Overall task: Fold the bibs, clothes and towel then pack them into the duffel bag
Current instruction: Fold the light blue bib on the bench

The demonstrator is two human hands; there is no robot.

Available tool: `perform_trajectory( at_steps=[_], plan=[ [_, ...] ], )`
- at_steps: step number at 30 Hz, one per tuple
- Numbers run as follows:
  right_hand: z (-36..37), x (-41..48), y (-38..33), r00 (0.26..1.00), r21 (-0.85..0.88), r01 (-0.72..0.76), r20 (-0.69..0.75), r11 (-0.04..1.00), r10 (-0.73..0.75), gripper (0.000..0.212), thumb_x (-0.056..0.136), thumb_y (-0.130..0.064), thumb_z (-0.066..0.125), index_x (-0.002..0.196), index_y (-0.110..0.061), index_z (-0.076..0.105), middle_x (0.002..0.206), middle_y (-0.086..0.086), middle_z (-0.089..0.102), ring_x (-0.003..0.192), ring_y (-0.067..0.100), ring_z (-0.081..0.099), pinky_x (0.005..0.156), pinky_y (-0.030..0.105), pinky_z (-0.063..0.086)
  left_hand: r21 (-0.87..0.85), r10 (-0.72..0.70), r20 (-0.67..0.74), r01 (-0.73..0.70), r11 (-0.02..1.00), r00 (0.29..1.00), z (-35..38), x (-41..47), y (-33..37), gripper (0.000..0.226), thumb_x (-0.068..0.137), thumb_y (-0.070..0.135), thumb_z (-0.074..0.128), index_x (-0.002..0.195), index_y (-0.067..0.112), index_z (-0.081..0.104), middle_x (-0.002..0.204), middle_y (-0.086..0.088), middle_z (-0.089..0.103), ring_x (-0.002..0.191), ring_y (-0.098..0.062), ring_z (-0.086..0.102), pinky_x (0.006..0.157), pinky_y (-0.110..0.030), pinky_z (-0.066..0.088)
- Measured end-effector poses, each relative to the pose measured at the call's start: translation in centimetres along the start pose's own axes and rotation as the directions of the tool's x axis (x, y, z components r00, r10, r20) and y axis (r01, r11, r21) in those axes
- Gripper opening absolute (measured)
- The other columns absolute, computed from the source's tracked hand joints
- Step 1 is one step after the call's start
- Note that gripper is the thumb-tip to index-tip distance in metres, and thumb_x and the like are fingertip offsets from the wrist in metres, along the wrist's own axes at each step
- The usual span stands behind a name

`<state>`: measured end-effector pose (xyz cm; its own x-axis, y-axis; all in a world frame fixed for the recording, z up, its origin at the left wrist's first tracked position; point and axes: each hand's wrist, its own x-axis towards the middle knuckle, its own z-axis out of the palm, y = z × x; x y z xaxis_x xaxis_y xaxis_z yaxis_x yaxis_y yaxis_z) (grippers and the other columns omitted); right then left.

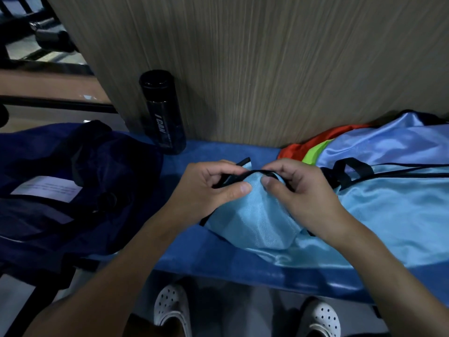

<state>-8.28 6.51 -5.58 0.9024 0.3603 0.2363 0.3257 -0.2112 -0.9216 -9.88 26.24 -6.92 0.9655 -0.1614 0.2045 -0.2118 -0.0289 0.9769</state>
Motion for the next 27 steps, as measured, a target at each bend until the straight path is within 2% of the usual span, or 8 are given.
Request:
perform_trajectory(
  at_steps=[3, 7, 10, 13, 19, 22, 25, 27],
  plan=[
    [0.4, 0.3, 0.4, 1.0, -0.009, -0.003, -0.024, 1.0, 0.002, 0.01, 0.092, -0.004, 0.063, 0.092, -0.012, 0.068, 0.084, 0.008, 0.07, 0.079, 0.029, 0.065, 0.071, 0.036, 0.051, 0.054, 0.011, -0.052, -0.008, 0.998, 0.999, 0.3, 0.0, 0.0, 0.018, 0.074, 0.011, 0.082, 0.084, 0.026, 0.076, 0.089, 0.006, 0.076, 0.082, -0.007, 0.071, 0.076, -0.018, 0.052],
    [0.5, 0.5, 0.6, 1.0, -0.044, -0.006, 0.001, 0.999, 0.006, 0.014, 0.09, -0.006, 0.067, 0.099, -0.016, 0.067, 0.091, -0.003, 0.07, 0.087, 0.004, 0.065, 0.079, 0.019, 0.049, 0.126, -0.002, -0.097, 0.014, 0.992, 0.995, 0.4, -0.1, -0.2, 0.022, 0.08, 0.006, 0.08, 0.077, 0.027, 0.074, 0.077, 0.003, 0.076, 0.072, -0.008, 0.069, 0.069, -0.021, 0.052],
    [-0.2, 0.8, 0.7, 0.977, -0.026, -0.105, 0.181, 0.994, 0.108, 0.059, 0.086, -0.004, 0.071, 0.135, -0.026, 0.047, 0.13, -0.007, 0.059, 0.124, -0.003, 0.051, 0.104, 0.02, 0.041, 0.136, 0.002, -0.064, 0.007, 0.991, 0.998, 0.0, -0.3, -0.1, 0.011, 0.081, 0.013, 0.077, 0.077, 0.023, 0.072, 0.076, -0.014, 0.072, 0.066, -0.027, 0.063, 0.066, -0.038, 0.05],
    [-0.9, 1.2, 0.5, 0.89, 0.01, -0.249, 0.397, 0.968, 0.225, 0.082, 0.088, 0.003, 0.066, 0.149, -0.034, 0.027, 0.134, -0.011, 0.055, 0.123, -0.009, 0.05, 0.1, 0.013, 0.04, 0.101, 0.001, -0.039, 0.003, 0.995, 0.999, -0.3, -0.6, 0.2, 0.014, 0.08, 0.01, 0.073, 0.074, 0.023, 0.07, 0.078, -0.018, 0.068, 0.068, -0.018, 0.059, 0.066, -0.027, 0.046],
    [-0.1, 2.1, 1.3, 0.932, 0.022, -0.203, 0.312, 0.979, 0.186, 0.037, 0.09, 0.004, 0.063, 0.123, -0.013, 0.06, 0.116, 0.003, 0.069, 0.107, 0.014, 0.065, 0.095, 0.026, 0.05, 0.086, -0.018, -0.097, 0.027, 0.996, 0.995, -0.8, -0.6, -0.1, 0.023, 0.084, -0.005, 0.072, 0.075, 0.016, 0.069, 0.084, 0.006, 0.07, 0.071, -0.01, 0.064, 0.067, -0.02, 0.049],
    [0.0, 2.4, 1.5, 0.939, 0.024, -0.21, 0.283, 0.977, 0.195, 0.011, 0.094, -0.002, 0.06, 0.102, -0.006, 0.065, 0.089, 0.005, 0.065, 0.08, 0.014, 0.058, 0.076, 0.03, 0.046, 0.113, -0.038, -0.142, 0.055, 0.992, 0.989, -1.1, -0.7, -0.4, 0.028, 0.084, -0.003, 0.072, 0.079, 0.025, 0.07, 0.086, -0.001, 0.072, 0.07, -0.021, 0.061, 0.065, -0.026, 0.046],
    [0.7, 2.5, 2.0, 0.935, -0.043, -0.183, 0.302, 0.982, 0.188, 0.008, 0.097, -0.01, 0.058, 0.092, -0.006, 0.064, 0.075, 0.003, 0.056, 0.071, 0.011, 0.049, 0.066, 0.029, 0.039, 0.111, -0.067, -0.136, 0.082, 0.99, 0.988, -1.3, -0.7, -0.7, 0.03, 0.084, -0.002, 0.067, 0.092, 0.027, 0.068, 0.093, -0.01, 0.073, 0.074, -0.033, 0.066, 0.072, -0.035, 0.049],
    [1.4, 2.5, 2.2, 0.93, -0.062, -0.152, 0.328, 0.986, 0.164, 0.012, 0.097, -0.015, 0.059, 0.096, -0.005, 0.066, 0.076, 0.014, 0.057, 0.072, 0.013, 0.048, 0.067, 0.031, 0.039, 0.104, -0.066, -0.093, 0.075, 0.992, 0.993, -1.3, -0.7, -0.7, 0.028, 0.079, 0.003, 0.07, 0.098, 0.023, 0.068, 0.096, -0.004, 0.073, 0.084, -0.02, 0.071, 0.078, -0.028, 0.053]
  ],
)
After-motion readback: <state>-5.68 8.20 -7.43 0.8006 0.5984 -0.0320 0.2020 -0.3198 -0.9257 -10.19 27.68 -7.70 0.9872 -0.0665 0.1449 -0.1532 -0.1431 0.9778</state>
